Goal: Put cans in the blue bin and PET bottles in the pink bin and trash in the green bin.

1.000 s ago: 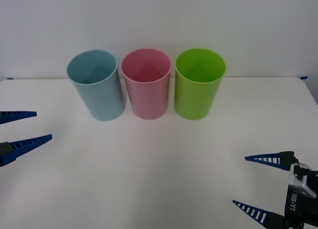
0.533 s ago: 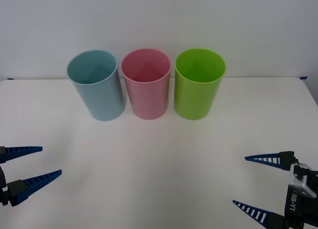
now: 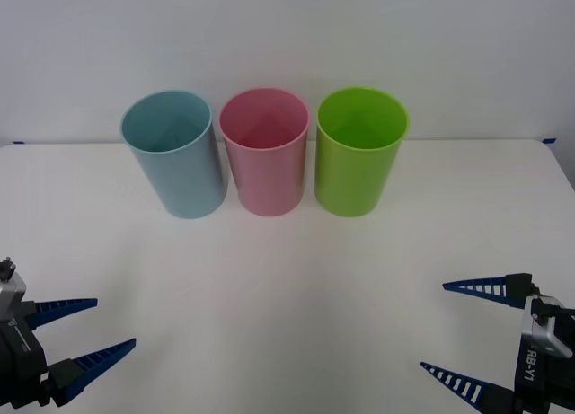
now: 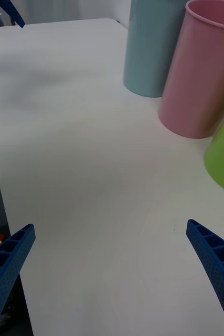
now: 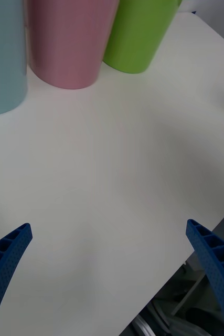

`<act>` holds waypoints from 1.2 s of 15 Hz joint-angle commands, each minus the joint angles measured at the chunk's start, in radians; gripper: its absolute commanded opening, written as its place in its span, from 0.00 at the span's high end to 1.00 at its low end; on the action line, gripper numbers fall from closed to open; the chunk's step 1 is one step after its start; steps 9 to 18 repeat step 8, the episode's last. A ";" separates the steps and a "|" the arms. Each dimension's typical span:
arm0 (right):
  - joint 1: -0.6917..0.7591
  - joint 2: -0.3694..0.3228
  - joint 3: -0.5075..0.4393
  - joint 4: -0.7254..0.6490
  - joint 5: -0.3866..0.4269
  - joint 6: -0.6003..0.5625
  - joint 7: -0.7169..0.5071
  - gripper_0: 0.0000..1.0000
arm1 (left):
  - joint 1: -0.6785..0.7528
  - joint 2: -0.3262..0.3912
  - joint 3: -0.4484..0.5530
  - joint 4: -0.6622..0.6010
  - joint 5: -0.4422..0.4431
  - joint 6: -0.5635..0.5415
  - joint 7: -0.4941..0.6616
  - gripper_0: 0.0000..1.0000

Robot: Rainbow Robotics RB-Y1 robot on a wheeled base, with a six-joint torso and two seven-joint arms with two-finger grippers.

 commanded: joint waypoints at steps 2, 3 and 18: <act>0.000 0.000 0.000 0.000 0.000 0.000 0.000 0.00 | 0.012 -0.001 0.006 0.000 -0.012 0.006 -0.004 0.00; 0.000 0.000 0.000 0.000 0.000 0.000 0.000 0.00 | 0.013 0.001 0.009 0.000 -0.013 0.007 -0.006 0.00; 0.000 0.000 0.000 0.000 0.000 0.000 0.000 0.00 | 0.013 0.001 0.012 0.000 -0.015 0.007 -0.008 0.00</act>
